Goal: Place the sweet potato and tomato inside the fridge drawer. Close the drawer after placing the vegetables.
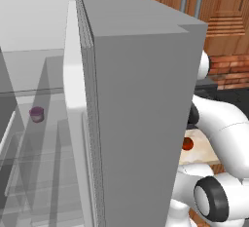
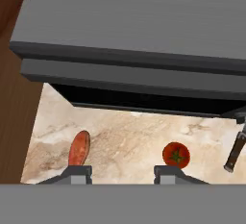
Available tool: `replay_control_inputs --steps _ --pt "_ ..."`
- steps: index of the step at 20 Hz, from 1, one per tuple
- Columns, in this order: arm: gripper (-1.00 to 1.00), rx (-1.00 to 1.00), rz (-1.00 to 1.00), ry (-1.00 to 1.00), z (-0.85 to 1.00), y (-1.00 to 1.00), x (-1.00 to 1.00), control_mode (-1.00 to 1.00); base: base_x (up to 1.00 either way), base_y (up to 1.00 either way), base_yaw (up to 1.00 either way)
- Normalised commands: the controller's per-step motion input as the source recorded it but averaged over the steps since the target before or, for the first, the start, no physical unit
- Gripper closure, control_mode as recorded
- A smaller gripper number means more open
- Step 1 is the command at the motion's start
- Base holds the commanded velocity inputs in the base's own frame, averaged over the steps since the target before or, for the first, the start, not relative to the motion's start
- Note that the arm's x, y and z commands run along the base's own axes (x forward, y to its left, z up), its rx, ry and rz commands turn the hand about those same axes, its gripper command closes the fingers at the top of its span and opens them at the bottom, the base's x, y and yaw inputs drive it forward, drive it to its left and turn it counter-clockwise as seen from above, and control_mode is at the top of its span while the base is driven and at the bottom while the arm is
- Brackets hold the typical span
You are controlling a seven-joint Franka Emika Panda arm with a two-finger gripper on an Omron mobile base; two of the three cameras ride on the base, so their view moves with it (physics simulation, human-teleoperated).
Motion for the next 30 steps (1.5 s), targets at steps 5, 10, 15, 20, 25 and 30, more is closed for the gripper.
replay_control_inputs --steps 5,10,15,20,25,30 --pt "-1.0 0.01 0.0 -0.01 0.0 -0.02 -0.09 -1.0 0.0 0.0 0.0" --pt "-1.0 -0.01 -0.03 0.0 -0.49 0.03 -0.33 -1.0 0.0 0.0 0.0" --pt "-1.0 -0.02 -0.14 0.08 -0.99 0.21 -0.44 -1.0 0.0 0.0 0.0" --pt "-1.0 0.0 -0.09 0.19 -1.0 0.16 -0.15 -1.0 0.0 0.0 0.0" --pt "-1.0 -0.04 0.0 0.2 -0.7 0.04 0.0 -1.0 0.0 0.0 0.0" --pt "-1.0 -0.03 0.0 0.09 -0.46 0.26 0.01 -1.0 0.0 0.0 0.0"
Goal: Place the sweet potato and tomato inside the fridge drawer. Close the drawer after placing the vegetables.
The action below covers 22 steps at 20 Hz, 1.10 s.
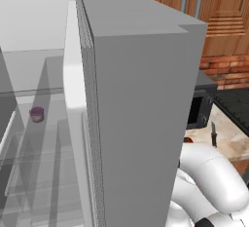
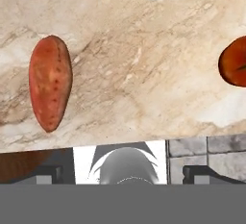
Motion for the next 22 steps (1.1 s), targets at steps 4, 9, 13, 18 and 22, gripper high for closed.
replay_control_inputs --steps 4,9,13,18,22 --pt "-1.0 -0.01 -0.01 0.03 -0.34 0.31 0.05 -1.0 0.0 0.0 0.0" --pt "-1.0 0.02 0.0 0.0 -0.21 0.26 0.1 -1.0 0.0 0.0 0.0" --pt "-1.0 0.09 0.0 0.0 -0.29 0.15 0.2 -1.0 0.0 0.0 0.0" --pt "-1.0 0.12 0.0 0.0 -0.27 0.03 0.25 -1.0 0.0 0.0 0.0" --pt "-1.0 0.04 -0.01 0.01 -0.1 0.22 0.27 -1.0 0.0 0.0 0.0"
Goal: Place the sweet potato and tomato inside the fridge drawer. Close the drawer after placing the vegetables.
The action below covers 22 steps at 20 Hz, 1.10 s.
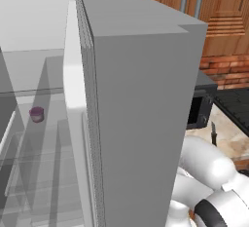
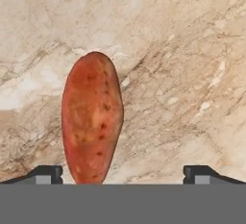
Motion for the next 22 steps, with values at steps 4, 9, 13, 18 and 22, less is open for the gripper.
replay_control_inputs --steps 4,9,13,18,22 --pt "-1.0 0.0 -0.06 0.01 -0.09 0.37 0.22 -1.0 0.0 0.0 0.0" --pt "-1.0 0.0 -0.03 0.0 -0.2 0.18 0.09 -1.0 0.0 0.0 0.0" --pt "-1.0 0.01 -0.01 0.0 -0.29 0.02 0.08 -1.0 0.0 0.0 0.0" --pt "-1.0 0.02 0.0 0.0 -0.28 0.0 0.0 -1.0 0.0 0.0 0.0" --pt "1.0 0.0 0.0 0.0 -0.39 0.0 -0.03 -1.0 0.0 0.0 0.0"
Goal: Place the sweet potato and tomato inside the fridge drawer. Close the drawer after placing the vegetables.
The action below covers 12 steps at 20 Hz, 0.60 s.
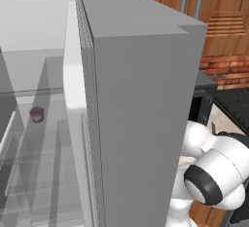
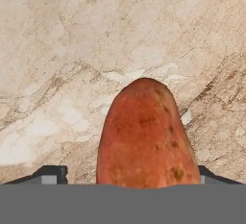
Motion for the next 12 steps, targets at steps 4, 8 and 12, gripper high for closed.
replay_control_inputs --steps 4,8,12 --pt "1.0 -0.05 0.0 0.02 -0.15 0.0 -0.02 -1.0 0.0 0.0 0.0" --pt "1.0 0.0 -0.06 -0.02 0.0 -0.19 -0.14 -1.0 0.0 0.0 0.0" --pt "1.0 0.0 -0.11 -0.11 0.16 -0.61 -0.46 -1.0 0.0 0.0 0.0"
